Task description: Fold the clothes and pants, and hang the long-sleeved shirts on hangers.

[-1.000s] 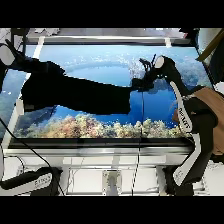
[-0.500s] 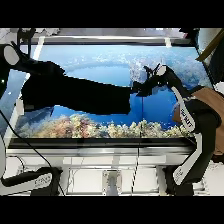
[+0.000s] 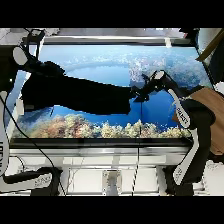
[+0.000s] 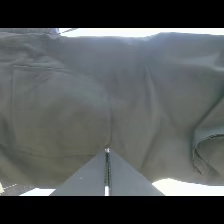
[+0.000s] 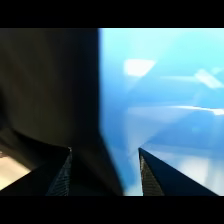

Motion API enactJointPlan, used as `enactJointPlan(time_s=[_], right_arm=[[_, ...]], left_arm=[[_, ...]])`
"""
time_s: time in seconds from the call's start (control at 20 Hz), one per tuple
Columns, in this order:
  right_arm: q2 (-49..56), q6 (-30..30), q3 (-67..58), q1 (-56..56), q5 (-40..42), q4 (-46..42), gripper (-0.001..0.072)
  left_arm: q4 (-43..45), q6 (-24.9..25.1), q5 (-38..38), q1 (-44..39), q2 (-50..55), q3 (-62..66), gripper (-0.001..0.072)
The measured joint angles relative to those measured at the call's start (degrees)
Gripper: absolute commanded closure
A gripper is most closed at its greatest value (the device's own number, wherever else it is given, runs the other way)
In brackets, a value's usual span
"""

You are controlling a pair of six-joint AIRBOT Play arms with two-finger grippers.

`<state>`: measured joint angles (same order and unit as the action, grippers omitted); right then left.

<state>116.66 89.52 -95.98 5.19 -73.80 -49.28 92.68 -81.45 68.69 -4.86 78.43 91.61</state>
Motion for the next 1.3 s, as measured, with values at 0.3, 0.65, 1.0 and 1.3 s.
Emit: enactJointPlan(time_s=[0.3, 0.65, 1.0, 1.3], right_arm=[[2.5, -2.2, -0.1, 1.2, 5.0, 7.8, 0.0567], [-1.2, -3.6, -2.8, 2.1, -3.0, 8.0, 0.0699], [-17.2, -1.4, -3.9, -3.7, -19.0, -9.4, 0.07], [-28.5, -1.2, -3.6, -15.0, -28.2, -15.8, 0.0699]], left_arm=[[0.0, 1.1, 0.0, -0.1, 0.4, 0.0, 0.0684], [-0.2, 1.4, 1.4, -0.9, 0.5, 0.0, 0.0692], [-1.7, 1.4, 9.0, -10.4, 0.5, 0.0, 0.0692], [-4.4, 1.3, 5.8, -25.3, 3.1, -0.1, 0.0692]])
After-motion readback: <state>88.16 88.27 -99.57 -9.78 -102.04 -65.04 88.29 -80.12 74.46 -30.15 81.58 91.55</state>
